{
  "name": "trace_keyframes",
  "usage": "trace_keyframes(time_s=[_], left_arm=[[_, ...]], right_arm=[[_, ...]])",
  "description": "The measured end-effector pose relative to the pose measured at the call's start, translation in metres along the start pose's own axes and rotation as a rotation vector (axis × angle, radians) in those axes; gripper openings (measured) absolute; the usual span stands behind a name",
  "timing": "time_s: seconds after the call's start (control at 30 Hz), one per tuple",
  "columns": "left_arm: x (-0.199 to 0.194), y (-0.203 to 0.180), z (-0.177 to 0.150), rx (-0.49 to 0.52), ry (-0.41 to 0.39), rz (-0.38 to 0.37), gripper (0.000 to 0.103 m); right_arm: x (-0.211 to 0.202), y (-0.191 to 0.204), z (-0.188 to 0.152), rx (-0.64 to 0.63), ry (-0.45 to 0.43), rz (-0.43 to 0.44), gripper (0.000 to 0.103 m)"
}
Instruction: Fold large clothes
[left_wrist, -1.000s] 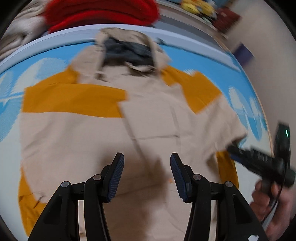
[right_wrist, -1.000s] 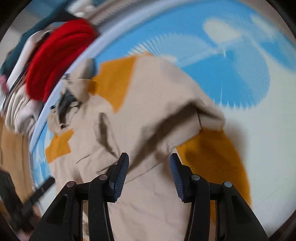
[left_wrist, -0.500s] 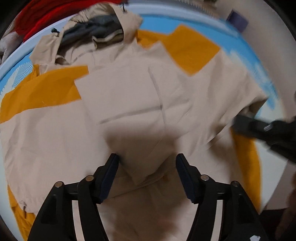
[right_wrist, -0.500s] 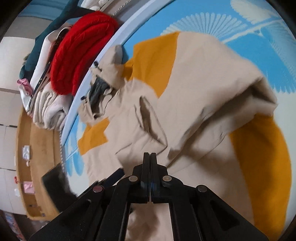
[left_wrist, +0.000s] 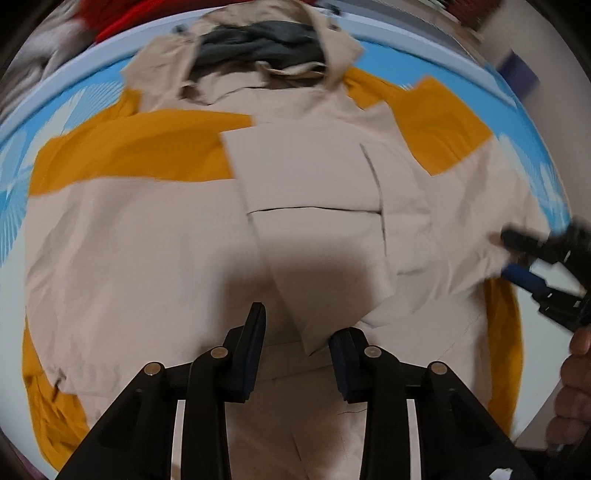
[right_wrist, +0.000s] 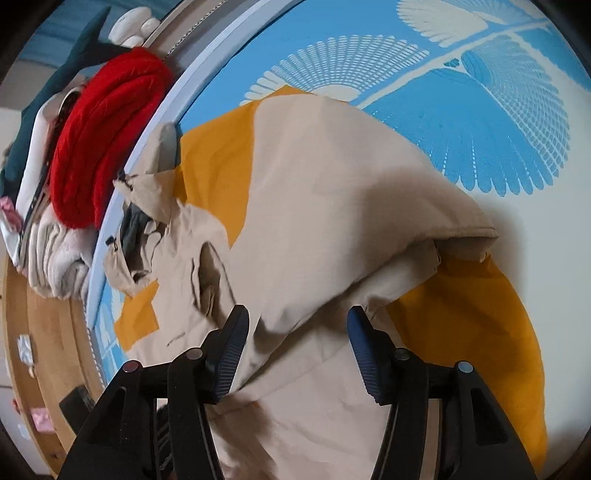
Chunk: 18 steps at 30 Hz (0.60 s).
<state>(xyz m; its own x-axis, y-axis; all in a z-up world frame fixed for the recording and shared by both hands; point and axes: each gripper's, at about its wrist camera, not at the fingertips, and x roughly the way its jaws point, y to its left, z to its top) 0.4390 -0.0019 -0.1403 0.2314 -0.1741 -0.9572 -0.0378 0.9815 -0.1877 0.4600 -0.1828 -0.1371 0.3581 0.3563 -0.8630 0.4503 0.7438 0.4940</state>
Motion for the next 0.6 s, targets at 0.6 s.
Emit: trace_keyframes(time_s=[0.6], left_arm=[[-0.034,0.168,-0.021,-0.694,0.011,-0.281,0.037]], right_arm=[[0.035,0.023,-0.026,-0.027,0.091,0.021,0.002]])
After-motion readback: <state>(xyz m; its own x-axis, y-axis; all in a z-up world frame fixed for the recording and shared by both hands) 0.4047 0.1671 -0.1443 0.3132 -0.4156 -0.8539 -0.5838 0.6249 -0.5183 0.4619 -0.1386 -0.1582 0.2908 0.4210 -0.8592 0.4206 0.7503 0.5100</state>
